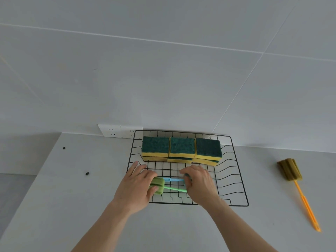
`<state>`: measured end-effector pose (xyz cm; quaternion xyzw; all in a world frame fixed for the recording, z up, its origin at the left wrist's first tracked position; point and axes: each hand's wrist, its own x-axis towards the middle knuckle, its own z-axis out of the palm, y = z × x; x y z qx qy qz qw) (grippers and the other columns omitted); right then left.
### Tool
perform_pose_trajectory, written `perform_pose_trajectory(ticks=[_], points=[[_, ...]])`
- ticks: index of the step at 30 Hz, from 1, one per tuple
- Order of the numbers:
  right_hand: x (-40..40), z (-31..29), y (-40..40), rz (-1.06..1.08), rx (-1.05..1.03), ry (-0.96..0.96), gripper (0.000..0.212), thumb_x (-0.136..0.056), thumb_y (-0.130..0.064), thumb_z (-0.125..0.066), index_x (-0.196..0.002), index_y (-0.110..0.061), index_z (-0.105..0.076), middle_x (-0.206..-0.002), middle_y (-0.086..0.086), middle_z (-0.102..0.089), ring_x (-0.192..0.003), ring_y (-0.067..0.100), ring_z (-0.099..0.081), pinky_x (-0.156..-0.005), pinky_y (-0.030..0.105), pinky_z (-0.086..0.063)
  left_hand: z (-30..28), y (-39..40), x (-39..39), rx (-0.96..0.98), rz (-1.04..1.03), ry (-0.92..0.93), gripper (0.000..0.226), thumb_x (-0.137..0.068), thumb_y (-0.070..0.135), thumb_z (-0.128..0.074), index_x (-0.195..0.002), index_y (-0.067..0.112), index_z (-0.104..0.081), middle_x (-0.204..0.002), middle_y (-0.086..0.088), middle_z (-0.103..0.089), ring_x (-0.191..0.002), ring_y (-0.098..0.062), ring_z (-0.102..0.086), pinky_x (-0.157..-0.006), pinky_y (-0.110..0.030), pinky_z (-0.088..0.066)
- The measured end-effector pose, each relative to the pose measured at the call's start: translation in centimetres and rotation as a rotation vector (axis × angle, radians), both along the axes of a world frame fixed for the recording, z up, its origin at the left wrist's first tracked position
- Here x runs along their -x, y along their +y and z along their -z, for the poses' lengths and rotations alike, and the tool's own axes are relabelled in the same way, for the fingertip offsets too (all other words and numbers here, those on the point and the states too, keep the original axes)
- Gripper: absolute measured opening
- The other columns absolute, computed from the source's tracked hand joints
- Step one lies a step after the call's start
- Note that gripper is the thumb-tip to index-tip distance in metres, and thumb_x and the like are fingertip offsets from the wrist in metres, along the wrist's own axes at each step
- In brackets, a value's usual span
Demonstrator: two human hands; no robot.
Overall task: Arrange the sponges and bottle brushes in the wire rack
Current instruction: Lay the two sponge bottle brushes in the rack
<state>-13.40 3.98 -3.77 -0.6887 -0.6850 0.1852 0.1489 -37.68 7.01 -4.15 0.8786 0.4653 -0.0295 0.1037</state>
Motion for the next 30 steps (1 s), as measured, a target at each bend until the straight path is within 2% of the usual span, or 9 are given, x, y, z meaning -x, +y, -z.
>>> perform_pose_trajectory(ticks=[2,8,13,18,22,26,30], points=[[-0.6,0.1,-0.2,0.021,0.007,-0.030,0.024,-0.096,-0.018,-0.057,-0.117,-0.023,-0.067,-0.106,-0.008,-0.065,-0.098,0.017,-0.055,-0.090,0.032,-0.045,0.1,0.2,-0.5,0.041,0.012,-0.009,0.043,-0.101,0.052,-0.038,-0.139,0.033,-0.043,-0.136,0.011,-0.056,-0.134,-0.015,-0.041,-0.124,-0.038,0.004],[-1.5,0.3,-0.7,-0.046,0.125,-0.050,0.030,-0.102,-0.025,-0.046,-0.129,-0.024,-0.060,-0.117,-0.006,-0.063,-0.105,0.019,-0.053,-0.096,0.032,-0.041,0.1,0.7,-1.0,0.094,0.001,0.062,0.041,-0.102,0.053,-0.030,-0.134,0.033,-0.046,-0.127,0.010,-0.062,-0.122,-0.014,-0.053,-0.124,-0.041,-0.003],[-2.0,0.5,-1.7,-0.100,0.070,-0.054,0.031,-0.103,-0.027,-0.044,-0.128,-0.026,-0.061,-0.122,-0.009,-0.063,-0.114,0.017,-0.053,-0.103,0.030,-0.035,-0.1,0.6,-1.5,0.107,-0.023,0.055,0.038,-0.102,0.053,-0.031,-0.130,0.033,-0.047,-0.126,0.010,-0.059,-0.120,-0.013,-0.052,-0.124,-0.041,-0.007],[-2.1,0.7,-2.0,-0.130,0.092,-0.078,0.039,-0.104,-0.034,-0.041,-0.140,-0.027,-0.051,-0.141,-0.006,-0.054,-0.132,0.017,-0.044,-0.118,0.039,-0.026,-0.5,0.4,-1.7,0.110,-0.029,0.041,0.038,-0.102,0.052,-0.032,-0.132,0.034,-0.046,-0.131,0.013,-0.056,-0.126,-0.013,-0.047,-0.124,-0.043,-0.005],[-2.1,0.1,-2.3,-0.120,0.011,-0.093,0.036,-0.101,-0.031,-0.048,-0.137,-0.025,-0.053,-0.134,-0.005,-0.056,-0.125,0.018,-0.047,-0.116,0.041,-0.030,-1.2,0.3,-2.0,0.098,-0.055,0.037,0.042,-0.101,0.054,-0.034,-0.136,0.033,-0.045,-0.131,0.011,-0.056,-0.127,-0.015,-0.046,-0.122,-0.042,-0.013],[-2.7,-0.9,-3.1,-0.065,-0.035,-0.042,0.032,-0.100,-0.032,-0.053,-0.131,-0.025,-0.058,-0.124,-0.007,-0.060,-0.115,0.017,-0.052,-0.104,0.033,-0.039,-2.3,0.1,-2.3,0.078,-0.067,0.031,0.044,-0.101,0.055,-0.034,-0.136,0.032,-0.045,-0.128,0.012,-0.056,-0.121,-0.015,-0.046,-0.115,-0.035,-0.025],[-4.4,-2.0,-4.0,-0.023,-0.037,-0.042,0.035,-0.100,-0.036,-0.053,-0.133,-0.024,-0.056,-0.128,-0.006,-0.059,-0.116,0.017,-0.051,-0.101,0.030,-0.040,-3.6,-0.4,-3.9,0.080,-0.068,-0.001,0.046,-0.101,0.056,-0.034,-0.138,0.032,-0.043,-0.130,0.012,-0.054,-0.122,-0.014,-0.045,-0.112,-0.033,-0.030]])
